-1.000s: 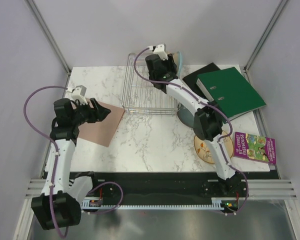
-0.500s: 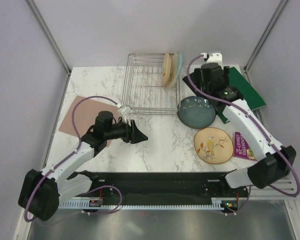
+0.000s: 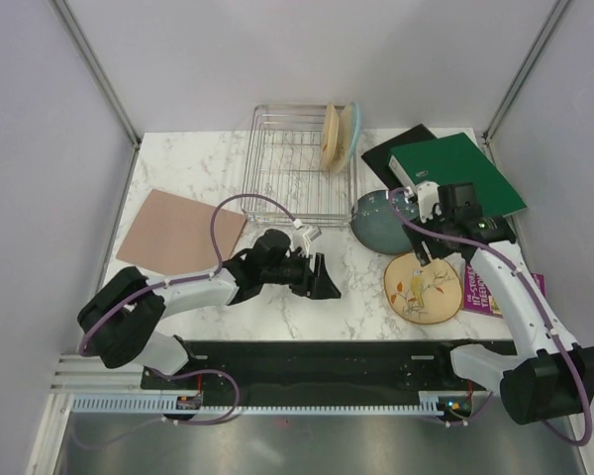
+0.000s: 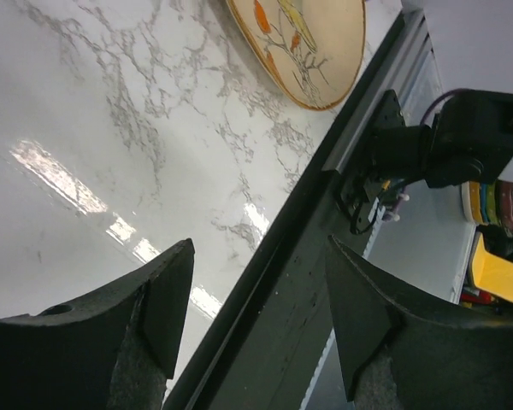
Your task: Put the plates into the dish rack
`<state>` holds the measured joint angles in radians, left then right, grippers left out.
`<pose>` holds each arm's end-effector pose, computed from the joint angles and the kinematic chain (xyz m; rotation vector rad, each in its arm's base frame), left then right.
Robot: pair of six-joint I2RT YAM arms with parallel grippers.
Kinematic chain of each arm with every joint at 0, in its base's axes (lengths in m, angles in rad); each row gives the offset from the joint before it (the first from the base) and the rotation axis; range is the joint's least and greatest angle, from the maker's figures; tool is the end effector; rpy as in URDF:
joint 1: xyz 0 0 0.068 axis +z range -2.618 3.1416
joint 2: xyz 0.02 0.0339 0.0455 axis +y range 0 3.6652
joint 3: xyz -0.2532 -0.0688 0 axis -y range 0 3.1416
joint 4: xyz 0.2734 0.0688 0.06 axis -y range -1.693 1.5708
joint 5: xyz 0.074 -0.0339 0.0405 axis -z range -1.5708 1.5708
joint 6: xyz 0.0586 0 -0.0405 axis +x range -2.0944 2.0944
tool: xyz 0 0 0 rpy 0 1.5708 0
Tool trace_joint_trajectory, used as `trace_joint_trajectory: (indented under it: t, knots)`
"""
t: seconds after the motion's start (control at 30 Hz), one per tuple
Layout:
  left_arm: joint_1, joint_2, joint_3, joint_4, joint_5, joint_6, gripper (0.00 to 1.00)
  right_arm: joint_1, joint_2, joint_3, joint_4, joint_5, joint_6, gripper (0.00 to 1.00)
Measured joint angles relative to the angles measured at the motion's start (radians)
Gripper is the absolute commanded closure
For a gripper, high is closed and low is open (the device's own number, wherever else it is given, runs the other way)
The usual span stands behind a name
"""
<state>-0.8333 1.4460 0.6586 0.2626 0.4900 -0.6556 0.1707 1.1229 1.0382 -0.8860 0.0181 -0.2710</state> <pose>0.2033 -0.2648 0.1504 0.5417 2.2928 -1.3397 0.2591 0.0436 0.2690 -0.5500 2.4822 -0.0624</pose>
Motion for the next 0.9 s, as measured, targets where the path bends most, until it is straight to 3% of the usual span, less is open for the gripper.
trace_joint_trajectory:
  t: [0.13,0.17,0.37,0.53,0.9]
  knots:
    - [0.003,0.012,0.009,0.008,-0.052,-0.006,0.31,-0.003,0.071,-0.001,-0.09,-0.125,-0.154,0.41]
    - [0.004,0.008,0.01,0.008,-0.061,-0.005,0.31,-0.003,0.085,-0.004,-0.1,-0.137,-0.188,0.52]
    - [0.064,-0.074,0.01,-0.061,-0.114,-0.008,0.26,-0.003,0.142,-0.081,-0.102,-0.166,-0.4,0.88]
    - [0.135,-0.155,0.023,-0.153,-0.149,-0.01,0.26,-0.003,0.181,-0.138,-0.087,-0.181,-0.568,0.96]
    - [0.373,-0.235,0.006,-0.284,-0.168,-0.018,0.26,0.102,0.26,-0.279,0.053,-0.224,-0.742,0.96]
